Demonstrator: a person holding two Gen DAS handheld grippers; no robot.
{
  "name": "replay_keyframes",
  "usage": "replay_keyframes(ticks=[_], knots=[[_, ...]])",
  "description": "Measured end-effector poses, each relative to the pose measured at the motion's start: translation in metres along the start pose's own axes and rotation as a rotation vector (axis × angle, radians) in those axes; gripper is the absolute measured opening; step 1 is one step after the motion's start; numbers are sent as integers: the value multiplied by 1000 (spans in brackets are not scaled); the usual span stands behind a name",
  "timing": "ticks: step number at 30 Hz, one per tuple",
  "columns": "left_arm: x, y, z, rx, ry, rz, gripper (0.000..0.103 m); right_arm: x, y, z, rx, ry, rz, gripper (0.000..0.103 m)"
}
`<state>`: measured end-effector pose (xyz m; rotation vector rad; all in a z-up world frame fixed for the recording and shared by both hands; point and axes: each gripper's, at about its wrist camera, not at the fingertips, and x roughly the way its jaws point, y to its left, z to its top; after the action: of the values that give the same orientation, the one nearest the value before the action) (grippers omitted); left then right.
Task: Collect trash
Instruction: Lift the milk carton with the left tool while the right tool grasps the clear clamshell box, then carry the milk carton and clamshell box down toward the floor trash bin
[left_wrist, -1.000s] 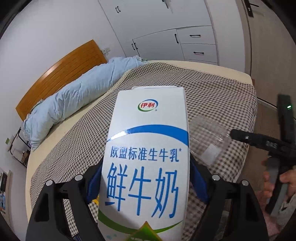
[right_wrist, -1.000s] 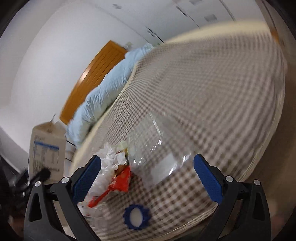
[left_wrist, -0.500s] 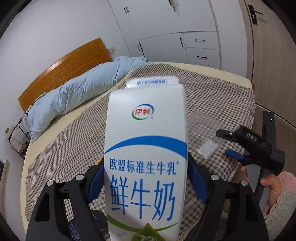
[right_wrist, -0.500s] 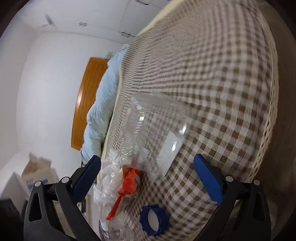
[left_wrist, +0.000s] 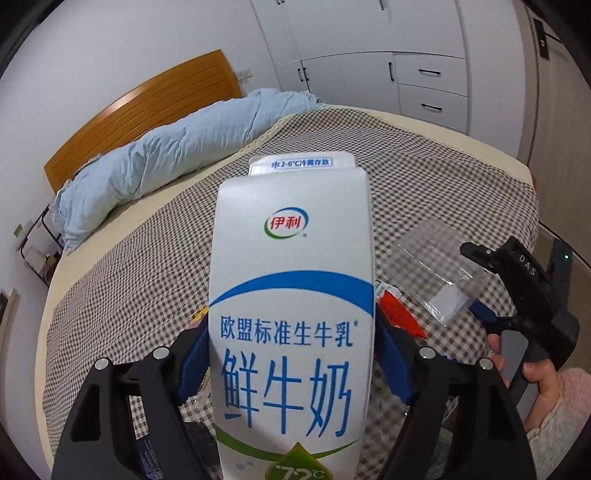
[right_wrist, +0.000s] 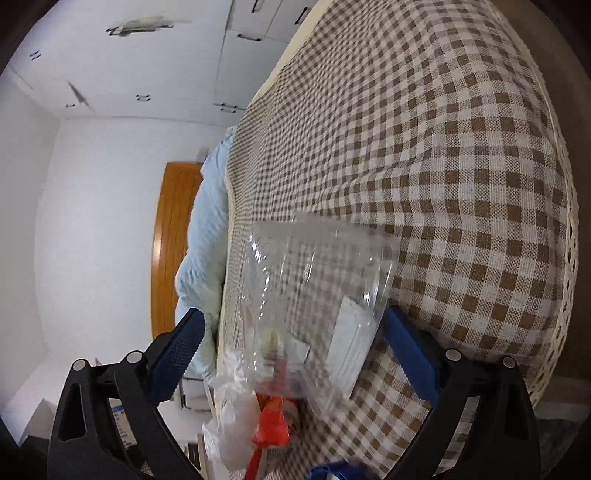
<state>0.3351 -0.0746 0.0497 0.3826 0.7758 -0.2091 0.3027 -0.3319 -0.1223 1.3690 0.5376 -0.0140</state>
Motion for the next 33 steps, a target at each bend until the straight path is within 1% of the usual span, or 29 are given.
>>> replay_keyframes(ticks=[2, 3, 4, 6, 8, 12, 17, 25, 33], knots=[[3, 0, 1, -5, 4, -1, 75, 8, 7, 0, -18, 5, -44, 87], [4, 0, 1, -8, 6, -1, 75, 16, 13, 1, -18, 10, -74, 74], [5, 0, 2, -10, 6, -1, 75, 19, 12, 1, -10, 17, -93, 64], [6, 0, 1, -11, 8, -3, 75, 22, 8, 4, 20, 26, -76, 64], [5, -1, 1, -10, 8, -1, 75, 20, 6, 7, 42, 33, -41, 63], [2, -3, 2, -7, 5, 1, 75, 5, -2, 12, 24, 33, -10, 62], [-10, -9, 4, 4, -10, 1, 75, -16, 1, 17, -58, 9, -11, 62], [-40, -18, 4, 26, -43, 4, 75, -59, 29, 19, -249, -49, -4, 61], [-75, -21, -2, 32, -81, 9, 75, -106, 38, 13, -347, -77, 12, 61]])
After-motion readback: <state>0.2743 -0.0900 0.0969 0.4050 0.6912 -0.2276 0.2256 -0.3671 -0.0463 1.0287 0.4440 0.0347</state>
